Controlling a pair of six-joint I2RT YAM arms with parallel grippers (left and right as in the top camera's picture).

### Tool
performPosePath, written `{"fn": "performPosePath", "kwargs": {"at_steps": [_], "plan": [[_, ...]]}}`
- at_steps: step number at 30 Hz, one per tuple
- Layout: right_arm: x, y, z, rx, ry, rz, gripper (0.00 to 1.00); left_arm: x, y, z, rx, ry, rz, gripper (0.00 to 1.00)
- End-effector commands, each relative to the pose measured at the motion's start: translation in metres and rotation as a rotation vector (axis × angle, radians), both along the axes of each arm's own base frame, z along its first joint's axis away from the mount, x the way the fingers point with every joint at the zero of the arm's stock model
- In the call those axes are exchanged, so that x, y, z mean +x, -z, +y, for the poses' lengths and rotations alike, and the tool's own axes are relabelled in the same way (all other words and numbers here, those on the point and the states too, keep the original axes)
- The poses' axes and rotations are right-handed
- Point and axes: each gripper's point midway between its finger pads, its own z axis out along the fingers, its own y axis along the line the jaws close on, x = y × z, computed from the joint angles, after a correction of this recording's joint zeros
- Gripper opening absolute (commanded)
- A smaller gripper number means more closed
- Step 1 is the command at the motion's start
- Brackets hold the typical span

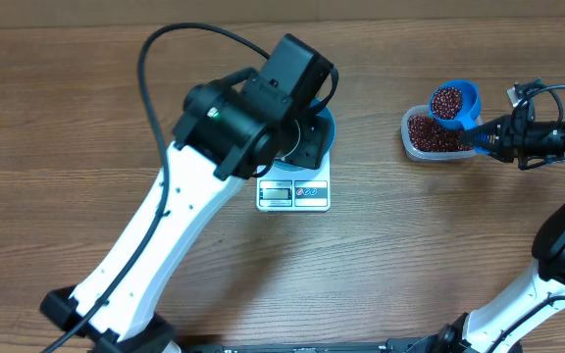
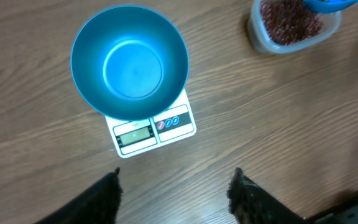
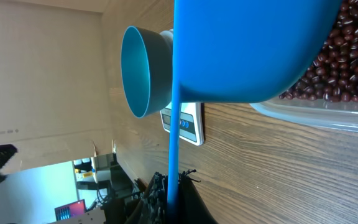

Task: Scoop item into bowl and weigh 150g on scale
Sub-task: 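Hold the bean-filled scoop above the tub with the right gripper, then move the left gripper down toward the scale's front buttons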

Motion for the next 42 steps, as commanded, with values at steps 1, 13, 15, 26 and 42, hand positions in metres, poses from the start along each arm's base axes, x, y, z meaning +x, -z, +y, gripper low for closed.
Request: {"fn": "performPosePath", "kwargs": {"at_steps": [1,13,15,26,42], "plan": [[0.003,-0.011,0.002,0.018,0.005,-0.057,0.04,0.006,0.016,-0.004,0.054,0.054,0.022,0.44],[0.004,-0.011,0.002,0.016,0.005,-0.059,0.04,0.013,0.072,-0.011,0.207,0.202,0.134,0.04],[0.004,-0.011,0.002,0.015,0.005,-0.062,0.04,0.012,0.08,-0.012,0.238,0.256,0.146,0.04],[0.005,-0.01,0.002,0.013,0.005,-0.065,0.04,0.0,0.113,-0.032,0.346,0.502,0.184,0.04],[0.004,-0.009,0.001,0.007,0.003,-0.063,0.04,0.0,0.16,-0.038,0.415,0.554,0.288,0.04]]}}
